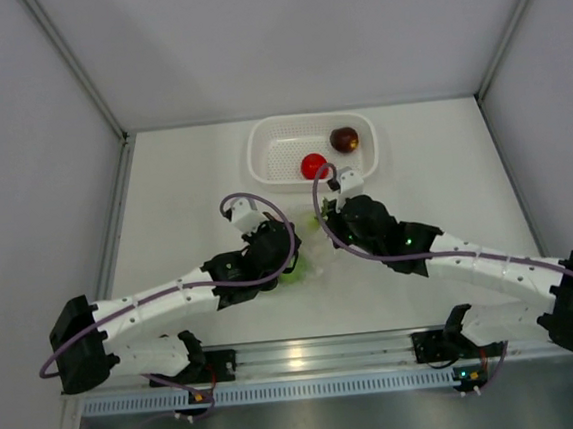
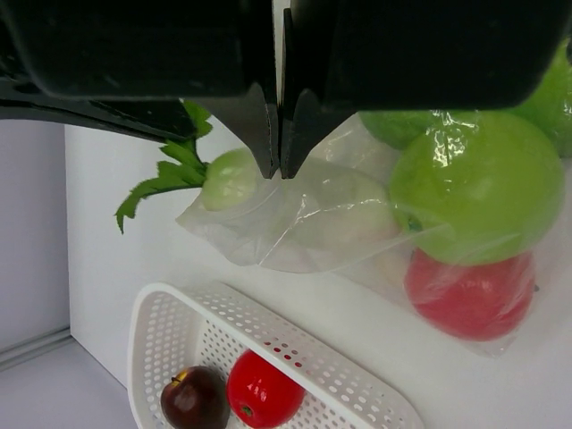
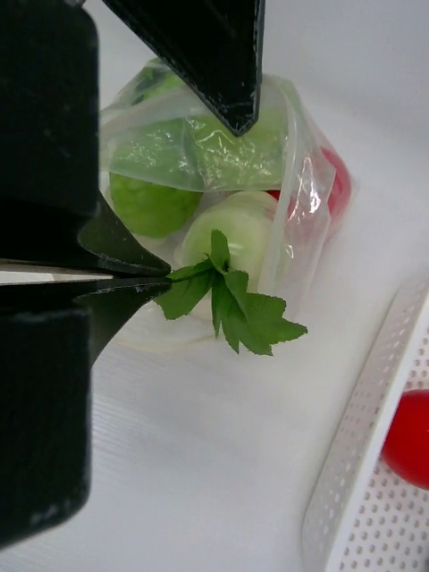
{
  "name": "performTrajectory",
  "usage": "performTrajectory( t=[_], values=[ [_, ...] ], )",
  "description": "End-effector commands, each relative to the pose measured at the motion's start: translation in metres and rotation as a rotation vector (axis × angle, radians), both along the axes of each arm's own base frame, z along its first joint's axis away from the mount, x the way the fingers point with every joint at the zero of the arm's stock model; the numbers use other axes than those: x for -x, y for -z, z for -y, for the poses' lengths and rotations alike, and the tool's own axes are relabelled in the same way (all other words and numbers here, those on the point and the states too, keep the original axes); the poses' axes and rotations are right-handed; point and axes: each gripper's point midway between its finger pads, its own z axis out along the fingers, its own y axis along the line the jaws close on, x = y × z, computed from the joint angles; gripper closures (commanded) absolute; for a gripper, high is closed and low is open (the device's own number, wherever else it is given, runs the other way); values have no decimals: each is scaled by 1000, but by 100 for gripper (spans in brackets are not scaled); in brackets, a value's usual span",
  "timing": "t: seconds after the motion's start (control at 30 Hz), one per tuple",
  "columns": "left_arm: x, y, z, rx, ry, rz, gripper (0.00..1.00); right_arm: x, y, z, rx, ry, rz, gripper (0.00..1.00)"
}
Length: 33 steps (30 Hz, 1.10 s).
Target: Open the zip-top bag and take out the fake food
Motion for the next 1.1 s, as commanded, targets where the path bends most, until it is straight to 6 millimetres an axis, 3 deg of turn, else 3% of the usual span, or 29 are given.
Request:
performTrajectory(
  t=[0.0, 0.23, 0.3, 0.53, 0.6, 0.67, 0.7, 0.77, 0.8, 0.87, 0.93, 0.97, 1.03, 1.07],
  values=[
    [-6, -22, -7, 53, -44, 59, 100, 6, -49, 6, -46, -13, 79, 100],
    [-8, -28, -26, 66, -119, 95, 100, 20, -100, 31, -80, -8, 132, 100],
    [-8, -29, -34, 67, -143, 103, 100, 21, -104, 44, -45, 22, 137, 100],
    [-8, -23, -64, 52, -230, 115, 100, 7, -140, 77, -8, 175, 214, 100],
    [-7, -25, -69, 74, -235, 117, 100, -7, -147, 85, 21, 238, 232, 100],
    [-4, -25, -73, 89, -230, 117, 100, -24, -141, 82, 59, 245, 221, 100],
    [-4, -26, -74, 92, -227, 117, 100, -39, -146, 92, 59, 287, 223, 100],
    [-1, -30, -75, 102, -213, 121, 100, -64, -138, 89, 59, 289, 203, 100],
    [0, -32, -75, 106, -208, 123, 100, -80, -141, 101, 58, 331, 207, 100],
    [2, -37, -76, 114, -191, 127, 100, -105, -130, 98, 92, 335, 195, 100],
    [3, -38, -76, 116, -181, 127, 100, -127, -133, 105, 113, 368, 199, 100],
    [4, -40, -77, 124, -175, 129, 100, -142, -115, 104, 158, 375, 170, 100],
    [6, -39, -74, 130, -158, 121, 100, -162, -112, 100, 156, 377, 160, 100],
    [6, -40, -73, 135, -152, 120, 100, -174, -91, 92, 175, 355, 126, 100]
  ],
)
